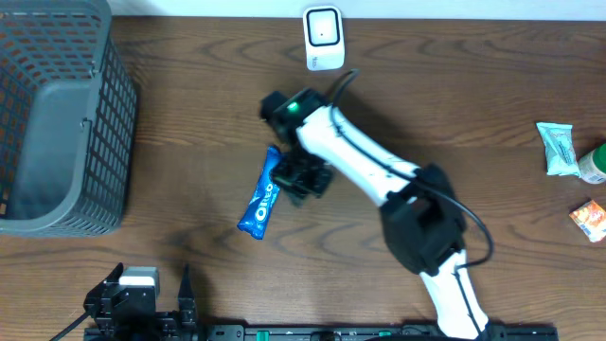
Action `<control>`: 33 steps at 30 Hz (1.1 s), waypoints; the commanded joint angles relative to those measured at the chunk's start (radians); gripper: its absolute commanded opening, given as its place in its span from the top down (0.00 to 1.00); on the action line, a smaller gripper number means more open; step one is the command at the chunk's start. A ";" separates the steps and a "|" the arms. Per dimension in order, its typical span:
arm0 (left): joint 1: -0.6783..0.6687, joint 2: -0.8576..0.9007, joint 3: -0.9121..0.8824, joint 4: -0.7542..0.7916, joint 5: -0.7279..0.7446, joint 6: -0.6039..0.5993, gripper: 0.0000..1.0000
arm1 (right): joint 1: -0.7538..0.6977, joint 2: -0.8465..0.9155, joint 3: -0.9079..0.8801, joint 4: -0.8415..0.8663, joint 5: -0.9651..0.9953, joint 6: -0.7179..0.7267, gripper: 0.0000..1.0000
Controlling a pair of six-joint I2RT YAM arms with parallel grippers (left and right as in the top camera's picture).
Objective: Scan the item barcode
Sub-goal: 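Lower the right gripper onto the Oreo pack and grasp it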
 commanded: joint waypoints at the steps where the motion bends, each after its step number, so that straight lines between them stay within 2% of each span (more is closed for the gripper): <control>1: 0.003 -0.006 0.001 -0.002 0.013 0.009 0.02 | -0.044 -0.039 0.002 -0.082 -0.040 -0.020 0.98; 2: 0.003 -0.007 0.000 -0.002 0.013 0.009 0.02 | -0.050 -0.039 0.002 -0.082 -0.030 -0.044 0.96; 3: 0.003 -0.006 0.000 -0.002 0.013 0.009 0.02 | -0.054 -0.039 0.002 -0.071 -0.018 -0.093 0.71; 6: 0.003 -0.006 0.000 -0.002 0.013 0.009 0.02 | -0.048 -0.039 0.002 0.060 -0.005 -0.254 0.11; 7: 0.003 -0.006 0.000 -0.002 0.013 0.009 0.02 | -0.039 -0.039 0.002 0.106 -0.017 -0.289 0.01; 11: 0.003 -0.006 0.001 -0.002 0.013 0.009 0.02 | 0.012 -0.039 0.002 0.209 -0.069 -0.214 0.01; 16: 0.003 -0.006 0.000 -0.002 0.013 0.009 0.02 | 0.089 -0.037 0.002 0.281 0.094 0.058 0.03; 17: 0.003 -0.006 0.000 -0.002 0.013 0.009 0.02 | 0.101 -0.035 0.002 0.298 0.119 0.087 0.08; 19: 0.003 -0.007 0.000 -0.002 0.013 0.009 0.02 | 0.128 -0.031 0.002 0.344 0.171 0.103 0.16; 26: 0.003 -0.006 0.000 -0.002 0.013 0.010 0.02 | 0.179 0.045 0.002 0.364 0.297 0.244 0.19; 29: 0.003 -0.006 0.000 -0.002 0.013 0.009 0.02 | 0.175 0.089 0.002 0.373 0.315 0.252 0.30; 33: 0.003 -0.006 0.001 -0.002 0.013 0.009 0.02 | 0.166 0.150 0.002 0.418 0.311 0.251 0.30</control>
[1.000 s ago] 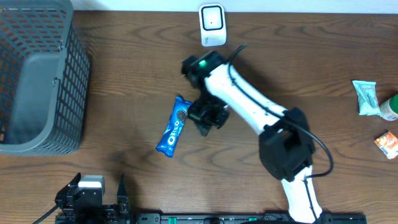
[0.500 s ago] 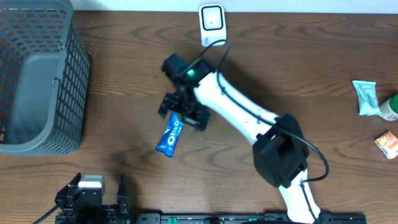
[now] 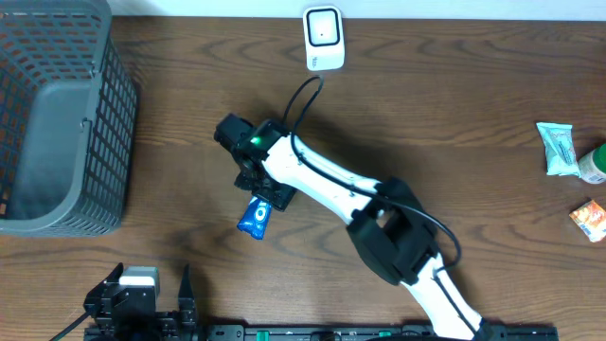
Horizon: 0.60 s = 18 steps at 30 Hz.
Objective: Scan the item barcode
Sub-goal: 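Lower the right gripper onto the Oreo pack and grasp it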
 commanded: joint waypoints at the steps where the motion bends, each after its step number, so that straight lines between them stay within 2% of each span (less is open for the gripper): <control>1: 0.003 -0.006 0.000 -0.002 0.012 0.009 0.02 | -0.011 0.066 0.002 0.031 0.042 0.036 0.30; 5: 0.003 -0.007 0.000 -0.002 0.012 0.009 0.02 | -0.023 0.110 0.002 0.032 0.047 0.034 0.32; 7: 0.003 -0.006 0.000 -0.002 0.012 0.009 0.02 | -0.038 0.116 0.002 -0.007 0.048 0.031 0.62; 9: 0.003 -0.006 0.000 -0.002 0.012 0.010 0.02 | -0.048 0.114 0.006 -0.049 0.041 0.031 0.87; 10: 0.003 -0.006 0.000 -0.002 0.012 0.010 0.02 | -0.054 0.111 0.016 -0.084 0.041 0.031 0.95; 11: 0.003 -0.006 0.000 -0.002 0.012 0.009 0.02 | -0.059 0.109 0.027 -0.116 0.041 0.028 0.99; 18: 0.003 -0.006 0.000 -0.002 0.012 0.010 0.02 | -0.136 0.102 0.231 -0.467 -0.063 -0.135 0.98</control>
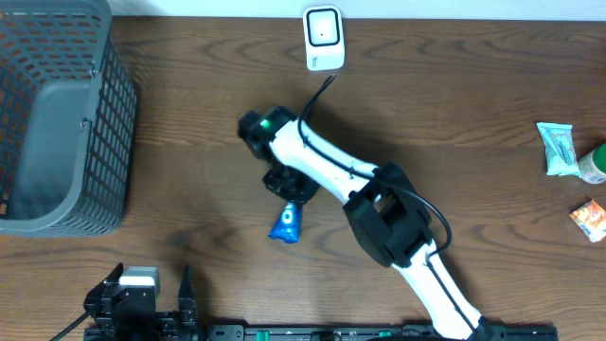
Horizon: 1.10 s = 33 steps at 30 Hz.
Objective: Scan the item barcode
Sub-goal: 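Lower the right gripper onto the Oreo pack and grasp it, then lift the Oreo pack and carry it toward the scanner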
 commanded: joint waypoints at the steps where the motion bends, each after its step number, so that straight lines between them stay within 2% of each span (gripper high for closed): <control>1: 0.003 -0.006 0.000 -0.002 0.012 0.009 0.02 | -0.054 -0.001 0.128 -0.162 -0.067 -0.096 0.98; 3: 0.003 -0.006 0.000 -0.002 0.012 0.010 0.02 | -0.068 -0.001 0.151 -0.243 -0.084 -0.120 0.98; 6: 0.003 -0.006 0.000 -0.002 0.012 0.010 0.02 | -0.080 -0.001 0.148 -0.243 -0.239 -0.334 0.98; 7: 0.003 -0.006 0.001 -0.002 0.012 0.009 0.02 | -0.089 -0.001 0.132 -0.243 -0.395 -0.397 0.98; 11: 0.003 -0.006 0.000 -0.002 0.012 0.010 0.02 | -0.109 0.000 0.124 -0.236 -0.689 -0.625 0.98; 14: 0.003 -0.006 0.000 -0.002 0.012 0.009 0.02 | -0.123 0.000 0.124 -0.208 -0.860 -0.899 0.98; 17: 0.003 -0.006 0.000 -0.002 0.012 0.010 0.02 | -0.139 0.000 0.124 -0.121 -0.998 -1.138 0.99; 21: 0.003 -0.006 0.000 -0.002 0.012 0.009 0.02 | -0.156 0.000 0.124 0.006 -1.050 -1.270 0.99; 26: 0.003 -0.006 0.000 -0.002 0.012 0.009 0.02 | -0.174 0.000 0.124 0.171 -1.452 -1.640 0.99; 30: 0.003 -0.006 0.000 -0.002 0.012 0.009 0.02 | -0.183 0.000 0.124 0.288 -1.487 -1.704 0.99; 33: 0.003 -0.006 0.000 -0.002 0.012 0.009 0.02 | -0.182 0.000 0.124 0.296 -1.487 -1.916 0.99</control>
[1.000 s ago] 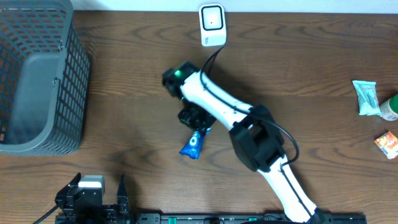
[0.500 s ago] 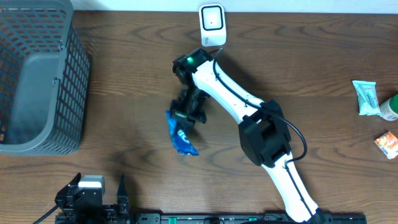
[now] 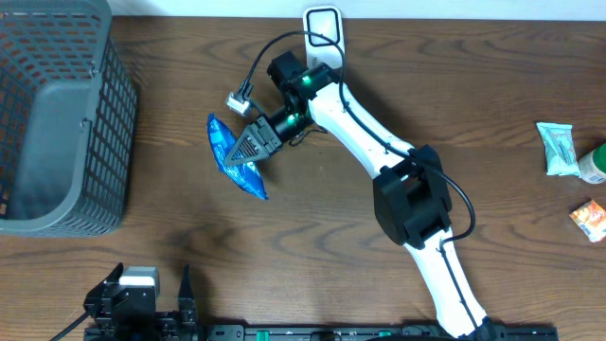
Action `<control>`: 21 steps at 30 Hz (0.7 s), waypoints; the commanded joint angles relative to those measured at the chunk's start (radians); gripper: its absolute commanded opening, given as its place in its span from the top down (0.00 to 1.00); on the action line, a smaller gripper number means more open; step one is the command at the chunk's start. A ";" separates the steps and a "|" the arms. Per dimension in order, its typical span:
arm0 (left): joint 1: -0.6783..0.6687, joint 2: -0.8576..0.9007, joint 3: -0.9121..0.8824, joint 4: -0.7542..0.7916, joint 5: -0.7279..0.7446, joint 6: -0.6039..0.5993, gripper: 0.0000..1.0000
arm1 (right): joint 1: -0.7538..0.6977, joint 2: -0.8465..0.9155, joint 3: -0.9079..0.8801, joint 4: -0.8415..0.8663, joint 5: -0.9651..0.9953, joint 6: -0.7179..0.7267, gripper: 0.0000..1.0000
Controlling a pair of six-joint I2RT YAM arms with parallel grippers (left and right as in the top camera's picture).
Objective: Scan the item barcode
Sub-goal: 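Lift the Oreo pack and carry it toward the scanner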
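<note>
A blue Oreo packet [image 3: 225, 152] is held up off the wooden table [image 3: 492, 85], tilted, left of centre. My right gripper [image 3: 250, 149] is shut on its right edge, with the arm reaching in from the lower right. The white barcode scanner [image 3: 323, 26] stands at the table's far edge, partly covered by the right arm's wrist. The packet is to the left of the scanner and nearer the front. My left arm [image 3: 128, 296] rests at the bottom left edge, its fingers too dark to read.
A grey mesh basket [image 3: 57, 114] fills the left side. At the far right lie a green-and-white packet [image 3: 557, 149], a green bottle [image 3: 595, 164] and an orange packet [image 3: 589, 219].
The right gripper has moved up and back toward the scanner with the Oreo packet. The packet, then hanging below the gripper near the table's middle, now sticks out to the gripper's left.
The Oreo packet lay flat on the table with the right gripper beside its top end. Then the gripper was over the packet's upper part. Then the packet hung from the gripper, turned. Now it is held higher, left of the scanner.
</note>
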 commanded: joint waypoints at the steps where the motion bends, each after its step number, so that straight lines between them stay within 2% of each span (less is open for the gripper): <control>1: 0.003 -0.006 0.000 -0.002 0.013 0.009 0.02 | -0.002 -0.008 0.002 0.001 -0.127 -0.361 0.99; 3: 0.003 -0.006 0.000 -0.002 0.013 0.009 0.02 | 0.003 -0.008 0.002 0.015 -0.127 -0.504 0.99; 5: 0.003 -0.006 0.000 -0.002 0.013 0.009 0.02 | 0.004 -0.008 0.002 0.048 -0.127 -0.561 0.99; 10: 0.003 -0.006 0.000 -0.002 0.013 0.009 0.02 | 0.005 -0.008 0.002 0.269 -0.124 -0.574 0.99; 13: 0.003 -0.007 0.001 -0.002 0.013 0.009 0.02 | 0.007 -0.008 0.002 0.317 -0.078 -0.541 0.99; 17: 0.003 -0.006 0.001 -0.002 0.013 0.009 0.02 | 0.000 -0.008 0.002 0.343 -0.127 -0.761 0.99; 21: 0.003 -0.006 0.000 -0.002 0.013 0.009 0.02 | -0.005 -0.009 0.002 0.414 -0.127 -0.797 0.99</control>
